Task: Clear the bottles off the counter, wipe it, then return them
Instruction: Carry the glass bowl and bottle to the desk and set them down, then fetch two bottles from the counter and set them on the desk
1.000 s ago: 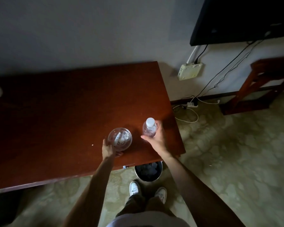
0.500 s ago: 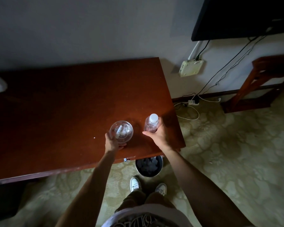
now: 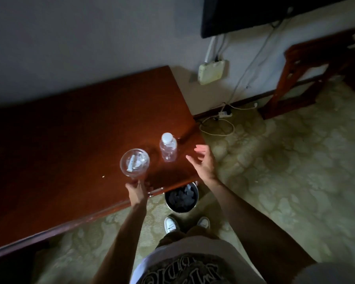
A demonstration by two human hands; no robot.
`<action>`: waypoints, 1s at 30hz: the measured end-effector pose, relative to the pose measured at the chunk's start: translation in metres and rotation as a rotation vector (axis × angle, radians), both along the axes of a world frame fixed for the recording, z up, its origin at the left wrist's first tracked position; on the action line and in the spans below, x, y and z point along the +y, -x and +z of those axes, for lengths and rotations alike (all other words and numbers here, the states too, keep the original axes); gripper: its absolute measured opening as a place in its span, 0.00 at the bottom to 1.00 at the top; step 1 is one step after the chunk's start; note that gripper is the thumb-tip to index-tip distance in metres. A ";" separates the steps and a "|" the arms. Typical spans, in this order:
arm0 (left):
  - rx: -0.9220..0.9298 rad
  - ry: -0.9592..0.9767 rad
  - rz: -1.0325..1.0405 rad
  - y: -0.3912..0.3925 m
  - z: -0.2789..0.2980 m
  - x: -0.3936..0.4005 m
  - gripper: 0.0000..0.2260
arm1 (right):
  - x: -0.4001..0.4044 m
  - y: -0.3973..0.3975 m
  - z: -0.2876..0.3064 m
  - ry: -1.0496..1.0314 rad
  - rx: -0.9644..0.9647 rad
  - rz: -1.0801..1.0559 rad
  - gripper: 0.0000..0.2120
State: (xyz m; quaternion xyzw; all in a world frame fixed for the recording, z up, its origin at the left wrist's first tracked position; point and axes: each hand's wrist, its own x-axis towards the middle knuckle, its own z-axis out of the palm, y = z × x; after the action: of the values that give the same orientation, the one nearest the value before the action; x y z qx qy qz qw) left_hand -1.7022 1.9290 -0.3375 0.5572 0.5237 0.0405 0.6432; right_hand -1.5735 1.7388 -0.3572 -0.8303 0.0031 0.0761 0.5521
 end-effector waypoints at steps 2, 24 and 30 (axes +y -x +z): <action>0.000 0.059 -0.225 -0.004 0.002 -0.028 0.08 | -0.030 0.014 0.000 -0.013 0.017 -0.091 0.19; 0.331 -0.049 -1.609 -0.202 -0.062 -0.431 0.07 | -0.383 0.262 -0.077 -0.098 0.969 -0.990 0.12; 0.629 -0.037 -1.502 -0.218 -0.099 -0.468 0.14 | -0.532 0.160 -0.073 0.025 0.936 -0.764 0.07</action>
State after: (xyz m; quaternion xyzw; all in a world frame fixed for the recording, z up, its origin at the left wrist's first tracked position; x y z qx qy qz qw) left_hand -1.4847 1.4613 -0.4362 0.7558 0.1656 -0.5512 0.3123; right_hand -1.7337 1.2070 -0.4302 -0.6551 0.5446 0.2297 0.4707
